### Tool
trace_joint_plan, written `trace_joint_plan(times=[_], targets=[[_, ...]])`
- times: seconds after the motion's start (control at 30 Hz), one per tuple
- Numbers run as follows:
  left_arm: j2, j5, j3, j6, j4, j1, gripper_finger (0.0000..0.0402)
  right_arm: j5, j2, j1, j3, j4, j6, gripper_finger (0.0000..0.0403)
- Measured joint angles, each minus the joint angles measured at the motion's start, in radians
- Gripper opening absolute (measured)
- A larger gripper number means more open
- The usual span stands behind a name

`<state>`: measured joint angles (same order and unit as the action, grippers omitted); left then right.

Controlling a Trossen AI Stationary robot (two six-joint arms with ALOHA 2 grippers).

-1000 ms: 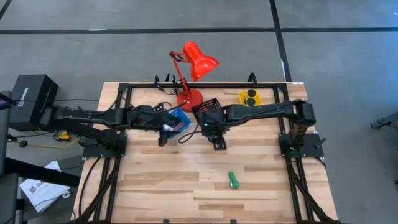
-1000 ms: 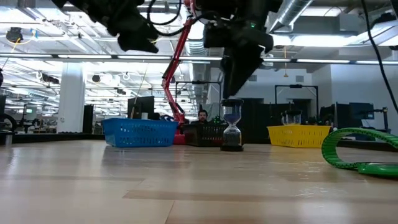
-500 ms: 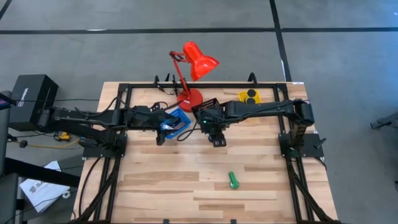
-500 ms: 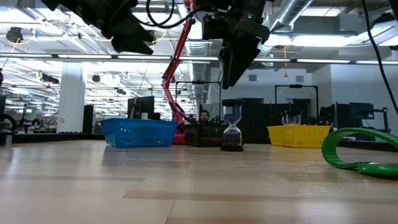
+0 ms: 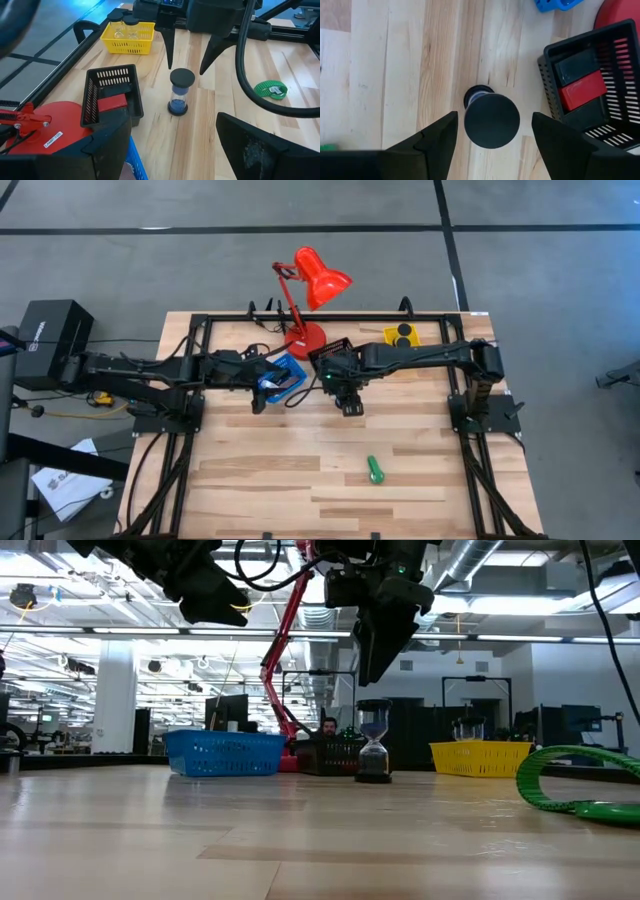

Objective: Pick & Place Office items
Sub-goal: Put the blue hourglass into the yellow bin

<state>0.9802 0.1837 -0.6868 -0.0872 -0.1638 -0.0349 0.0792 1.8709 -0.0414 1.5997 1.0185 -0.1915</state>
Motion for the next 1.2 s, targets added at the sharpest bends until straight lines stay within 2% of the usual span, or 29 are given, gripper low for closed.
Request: trace_joint_plan(times=[1.2], targets=[[-0.015,0.0,-0.001,0.001,-0.089,0.0,0.0285,-0.005,0.0,-0.026,0.0,-0.001,0.001,0.0246]])
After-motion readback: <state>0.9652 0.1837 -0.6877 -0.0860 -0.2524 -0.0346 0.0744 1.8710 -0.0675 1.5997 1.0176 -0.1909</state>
